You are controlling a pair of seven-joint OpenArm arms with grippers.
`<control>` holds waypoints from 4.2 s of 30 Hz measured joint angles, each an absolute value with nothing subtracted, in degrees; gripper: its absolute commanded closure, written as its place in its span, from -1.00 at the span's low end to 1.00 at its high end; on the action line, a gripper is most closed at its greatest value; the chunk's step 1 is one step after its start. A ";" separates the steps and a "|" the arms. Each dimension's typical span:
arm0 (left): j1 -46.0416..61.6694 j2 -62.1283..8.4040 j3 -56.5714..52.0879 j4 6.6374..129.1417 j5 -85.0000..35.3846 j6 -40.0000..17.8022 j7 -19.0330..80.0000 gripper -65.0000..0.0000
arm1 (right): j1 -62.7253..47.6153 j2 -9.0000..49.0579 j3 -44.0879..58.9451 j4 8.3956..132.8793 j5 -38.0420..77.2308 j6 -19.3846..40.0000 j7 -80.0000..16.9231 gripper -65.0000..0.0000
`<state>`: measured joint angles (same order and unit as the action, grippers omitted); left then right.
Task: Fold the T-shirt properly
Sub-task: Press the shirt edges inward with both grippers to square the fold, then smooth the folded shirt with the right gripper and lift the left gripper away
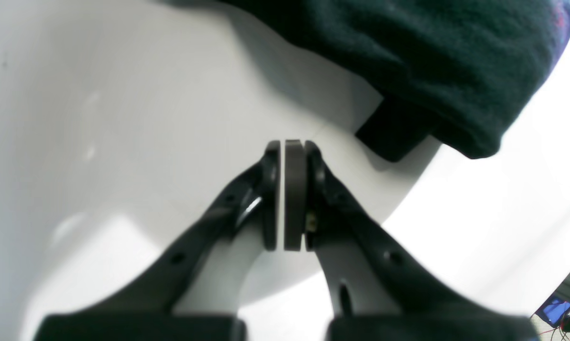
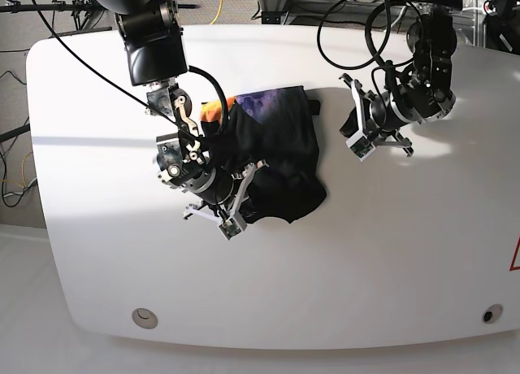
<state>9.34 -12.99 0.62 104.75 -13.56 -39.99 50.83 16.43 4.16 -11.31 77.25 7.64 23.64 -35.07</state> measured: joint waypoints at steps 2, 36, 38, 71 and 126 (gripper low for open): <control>9.19 -12.95 -0.05 105.30 -13.56 -39.97 50.98 1.00 | 17.04 4.14 -11.38 76.25 8.95 23.09 -35.68 1.00; 10.96 -15.70 -5.91 106.83 -16.53 -40.14 47.72 1.00 | 3.27 2.70 -11.68 94.76 12.64 24.01 -41.19 1.00; 10.76 -15.64 -4.99 106.21 -16.75 -40.14 47.05 1.00 | 3.20 2.70 -11.68 94.19 11.79 23.99 -41.25 1.00; 11.44 -14.52 -1.41 106.10 -15.44 -40.01 44.40 0.99 | 4.91 9.52 -10.04 78.28 24.49 25.52 -23.03 0.99; 23.77 -11.60 -17.87 106.39 -14.20 -39.92 33.69 1.00 | 12.38 6.94 3.62 74.96 17.34 18.61 -29.30 0.98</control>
<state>23.77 -11.60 -17.87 106.39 -14.20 -39.92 33.69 12.38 6.94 3.62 74.96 17.34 18.61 -29.30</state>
